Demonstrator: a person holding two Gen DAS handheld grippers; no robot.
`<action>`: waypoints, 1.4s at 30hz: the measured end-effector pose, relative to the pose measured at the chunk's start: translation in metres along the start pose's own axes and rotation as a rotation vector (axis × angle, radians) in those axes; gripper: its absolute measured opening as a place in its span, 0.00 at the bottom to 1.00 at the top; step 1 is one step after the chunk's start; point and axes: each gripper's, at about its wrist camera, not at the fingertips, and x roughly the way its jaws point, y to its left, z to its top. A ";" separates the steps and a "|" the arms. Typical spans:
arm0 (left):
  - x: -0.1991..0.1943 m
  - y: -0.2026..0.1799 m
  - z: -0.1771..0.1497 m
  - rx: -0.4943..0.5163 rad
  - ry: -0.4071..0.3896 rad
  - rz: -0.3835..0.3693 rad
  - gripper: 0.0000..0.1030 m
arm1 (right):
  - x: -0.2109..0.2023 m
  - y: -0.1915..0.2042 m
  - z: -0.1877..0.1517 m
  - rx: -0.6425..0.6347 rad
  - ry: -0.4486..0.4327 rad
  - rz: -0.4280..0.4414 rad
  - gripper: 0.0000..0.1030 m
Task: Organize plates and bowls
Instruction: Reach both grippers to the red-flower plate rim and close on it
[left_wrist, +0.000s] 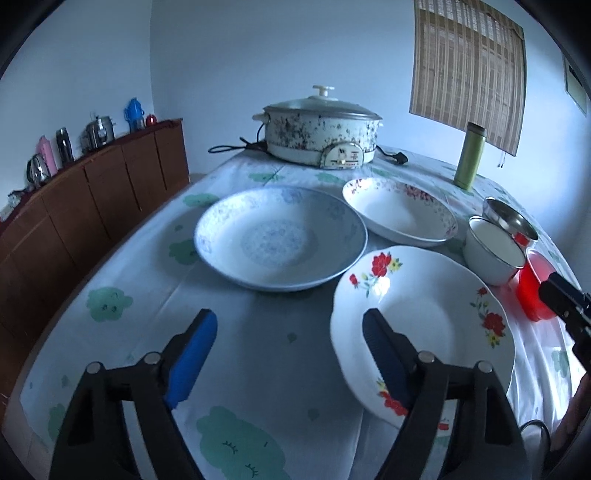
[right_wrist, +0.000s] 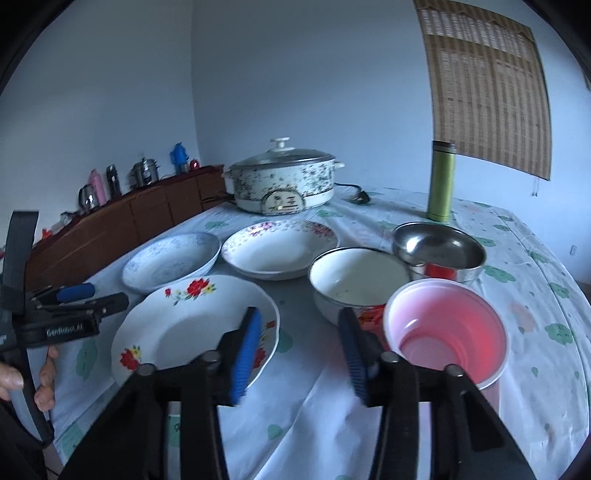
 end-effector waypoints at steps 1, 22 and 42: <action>0.001 0.000 0.000 0.001 0.001 -0.006 0.75 | 0.001 0.002 -0.001 -0.008 0.007 0.010 0.42; 0.015 0.007 -0.002 -0.012 0.099 -0.099 0.54 | 0.040 0.009 -0.011 0.040 0.231 0.193 0.36; 0.042 -0.018 -0.003 -0.058 0.224 -0.229 0.23 | 0.076 0.017 -0.017 0.108 0.359 0.245 0.26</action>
